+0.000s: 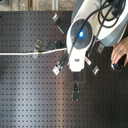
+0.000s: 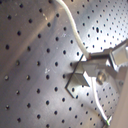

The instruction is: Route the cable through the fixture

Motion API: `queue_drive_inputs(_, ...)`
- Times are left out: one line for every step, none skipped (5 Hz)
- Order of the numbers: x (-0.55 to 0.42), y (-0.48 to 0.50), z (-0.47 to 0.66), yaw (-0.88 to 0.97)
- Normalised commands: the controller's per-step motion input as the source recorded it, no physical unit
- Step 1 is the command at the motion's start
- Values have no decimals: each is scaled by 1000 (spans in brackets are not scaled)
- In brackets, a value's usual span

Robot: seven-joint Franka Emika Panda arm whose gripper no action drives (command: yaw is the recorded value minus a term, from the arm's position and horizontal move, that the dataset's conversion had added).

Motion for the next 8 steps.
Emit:
queue_drive_inputs(-287, 389, 140, 60)
queue_drive_inputs(-409, 521, 262, 80)
queue_drive_inputs(-405, 461, 412, 57)
queue_drive_inputs(-348, 339, 559, 6)
queue_drive_inputs(-364, 224, 166, 0)
queue_drive_inputs(-354, 65, 107, -120)
queue_drive_inputs(-308, -3, 109, -297)
queue_drive_inputs(2, 3, 189, 0)
